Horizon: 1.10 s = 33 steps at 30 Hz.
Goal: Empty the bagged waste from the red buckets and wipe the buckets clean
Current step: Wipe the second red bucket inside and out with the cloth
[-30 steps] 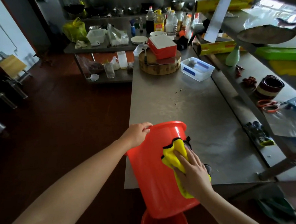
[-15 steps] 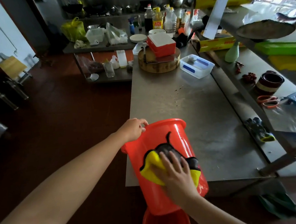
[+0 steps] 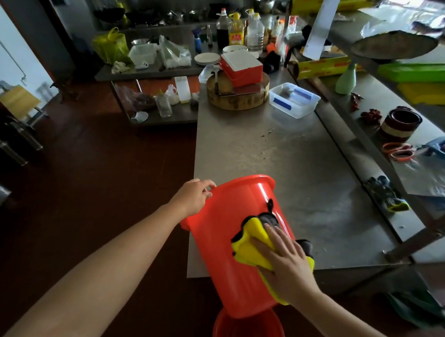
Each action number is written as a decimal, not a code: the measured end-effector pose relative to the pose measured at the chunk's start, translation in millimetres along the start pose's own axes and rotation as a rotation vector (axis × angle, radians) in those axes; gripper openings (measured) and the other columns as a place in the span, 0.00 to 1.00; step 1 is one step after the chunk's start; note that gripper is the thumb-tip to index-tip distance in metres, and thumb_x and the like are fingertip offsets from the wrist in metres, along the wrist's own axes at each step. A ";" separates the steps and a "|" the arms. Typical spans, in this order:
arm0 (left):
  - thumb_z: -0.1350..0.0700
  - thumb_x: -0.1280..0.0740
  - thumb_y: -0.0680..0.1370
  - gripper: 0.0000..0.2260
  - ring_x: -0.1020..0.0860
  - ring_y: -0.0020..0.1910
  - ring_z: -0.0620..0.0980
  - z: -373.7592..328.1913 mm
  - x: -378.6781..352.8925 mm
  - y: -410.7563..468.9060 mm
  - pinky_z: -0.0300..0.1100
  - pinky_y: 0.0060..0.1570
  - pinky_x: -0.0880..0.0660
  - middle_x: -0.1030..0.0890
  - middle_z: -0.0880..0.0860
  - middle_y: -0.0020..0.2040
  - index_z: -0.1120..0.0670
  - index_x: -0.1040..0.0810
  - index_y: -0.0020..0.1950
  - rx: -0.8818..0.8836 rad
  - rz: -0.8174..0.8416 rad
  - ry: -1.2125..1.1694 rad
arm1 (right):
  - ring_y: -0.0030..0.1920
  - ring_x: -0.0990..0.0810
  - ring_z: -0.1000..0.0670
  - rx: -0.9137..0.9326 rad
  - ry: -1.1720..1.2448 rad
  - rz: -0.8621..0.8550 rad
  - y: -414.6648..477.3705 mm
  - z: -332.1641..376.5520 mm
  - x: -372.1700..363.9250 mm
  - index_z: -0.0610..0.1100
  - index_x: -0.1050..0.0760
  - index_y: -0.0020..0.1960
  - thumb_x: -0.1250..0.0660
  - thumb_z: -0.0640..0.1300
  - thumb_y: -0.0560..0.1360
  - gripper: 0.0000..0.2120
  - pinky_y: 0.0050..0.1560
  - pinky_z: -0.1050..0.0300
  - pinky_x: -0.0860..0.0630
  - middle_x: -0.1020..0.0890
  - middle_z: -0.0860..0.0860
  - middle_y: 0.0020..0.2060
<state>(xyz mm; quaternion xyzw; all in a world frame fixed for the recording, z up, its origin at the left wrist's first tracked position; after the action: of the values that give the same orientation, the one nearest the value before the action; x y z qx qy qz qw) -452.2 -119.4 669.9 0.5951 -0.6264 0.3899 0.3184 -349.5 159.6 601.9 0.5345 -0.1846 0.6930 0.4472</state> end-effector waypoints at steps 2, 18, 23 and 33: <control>0.57 0.36 0.83 0.11 0.23 0.47 0.47 0.1 -0.3 2.1 0.40 0.45 0.27 0.24 0.51 0.53 0.49 0.22 0.64 0.010 0.010 0.000 | 0.76 0.33 0.43 -0.139 0.117 -0.055 -9.0 -24.9 2.0 0.60 0.31 0.75 0.32 0.57 0.76 0.28 0.68 0.43 0.29 0.35 0.52 0.78; 0.62 0.41 0.84 0.18 0.22 0.54 0.53 -6.1 -13.7 4.6 0.43 0.49 0.28 0.24 0.53 0.57 0.51 0.26 0.72 -0.039 -0.053 0.185 | 0.78 0.38 0.39 0.275 -0.307 0.139 -55.4 59.9 -36.8 0.62 0.31 0.73 0.31 0.53 0.68 0.33 0.71 0.33 0.39 0.37 0.48 0.79; 0.70 0.44 0.79 0.25 0.22 0.55 0.53 -2.8 -15.4 -3.2 0.48 0.54 0.22 0.25 0.53 0.60 0.54 0.28 0.74 -0.069 -0.072 0.244 | 0.80 0.41 0.43 0.310 -0.297 0.187 -55.7 58.1 -36.8 0.64 0.31 0.72 0.32 0.56 0.70 0.30 0.72 0.37 0.41 0.41 0.51 0.81; 0.69 0.45 0.80 0.26 0.23 0.62 0.56 -5.9 -23.6 2.9 0.50 0.59 0.23 0.23 0.55 0.66 0.53 0.33 0.78 -0.092 -0.072 0.231 | 0.79 0.40 0.40 0.288 -0.256 0.183 -49.9 4.7 -8.0 0.63 0.34 0.75 0.30 0.58 0.70 0.34 0.70 0.35 0.32 0.41 0.49 0.81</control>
<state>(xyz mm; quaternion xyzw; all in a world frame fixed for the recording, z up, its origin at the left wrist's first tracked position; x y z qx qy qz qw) -453.4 -102.6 652.2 0.5532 -0.5811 0.4149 0.4292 -305.8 179.3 585.2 0.6577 -0.1869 0.6762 0.2744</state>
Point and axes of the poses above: each hand's wrist, its own y-axis towards the middle knuckle, its own x-axis out of the back of the hand, z = x × y, the point moved 5 cm from there along y, towards the middle knuckle
